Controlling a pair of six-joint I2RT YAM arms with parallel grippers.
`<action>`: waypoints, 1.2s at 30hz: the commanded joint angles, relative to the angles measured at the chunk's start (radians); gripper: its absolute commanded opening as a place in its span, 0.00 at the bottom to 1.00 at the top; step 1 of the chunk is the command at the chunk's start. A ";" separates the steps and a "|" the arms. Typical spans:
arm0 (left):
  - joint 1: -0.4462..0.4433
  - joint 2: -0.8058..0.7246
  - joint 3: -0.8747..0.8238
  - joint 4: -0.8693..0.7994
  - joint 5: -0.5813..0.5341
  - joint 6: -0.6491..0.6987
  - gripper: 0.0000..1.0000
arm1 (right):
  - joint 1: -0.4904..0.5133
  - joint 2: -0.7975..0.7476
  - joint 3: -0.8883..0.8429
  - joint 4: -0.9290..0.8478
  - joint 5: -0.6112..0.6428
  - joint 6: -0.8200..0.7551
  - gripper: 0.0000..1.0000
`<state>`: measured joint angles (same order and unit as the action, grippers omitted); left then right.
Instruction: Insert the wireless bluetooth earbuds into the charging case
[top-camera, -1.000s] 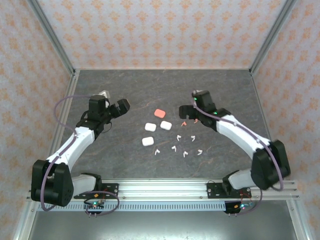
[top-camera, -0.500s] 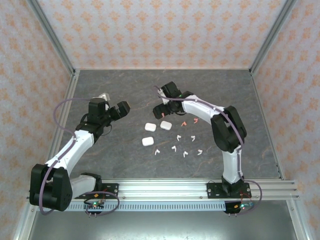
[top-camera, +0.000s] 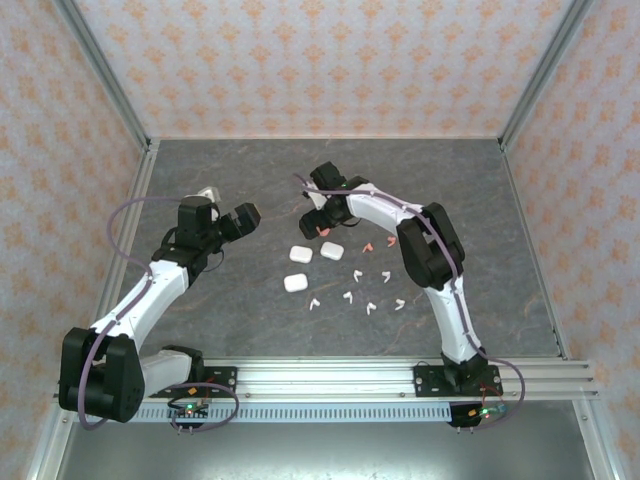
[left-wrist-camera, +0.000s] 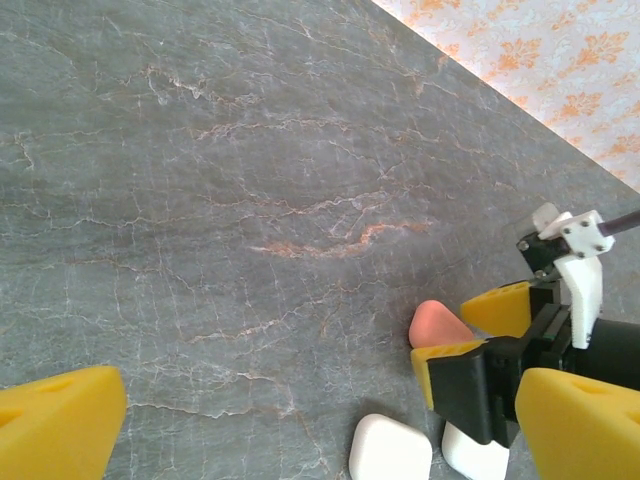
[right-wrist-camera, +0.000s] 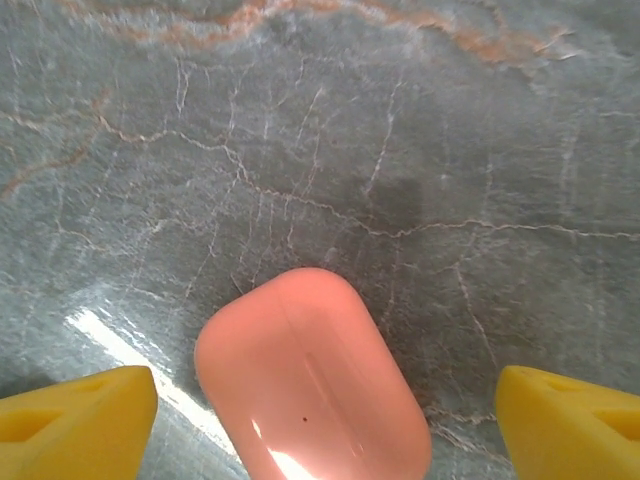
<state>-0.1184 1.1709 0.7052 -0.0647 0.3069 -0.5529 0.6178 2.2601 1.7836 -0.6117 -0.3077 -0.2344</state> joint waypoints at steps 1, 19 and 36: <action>-0.006 -0.024 -0.003 -0.033 -0.019 -0.010 1.00 | 0.011 0.027 0.052 -0.065 0.010 -0.021 0.78; -0.006 -0.027 0.011 -0.060 -0.034 0.002 1.00 | 0.032 -0.002 -0.014 -0.115 0.071 -0.069 0.64; -0.006 -0.047 0.043 -0.110 -0.054 0.027 1.00 | 0.037 -0.049 -0.093 -0.109 0.118 -0.112 0.42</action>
<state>-0.1184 1.1477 0.7059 -0.1276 0.2768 -0.5495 0.6483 2.2341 1.7302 -0.6277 -0.2256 -0.3218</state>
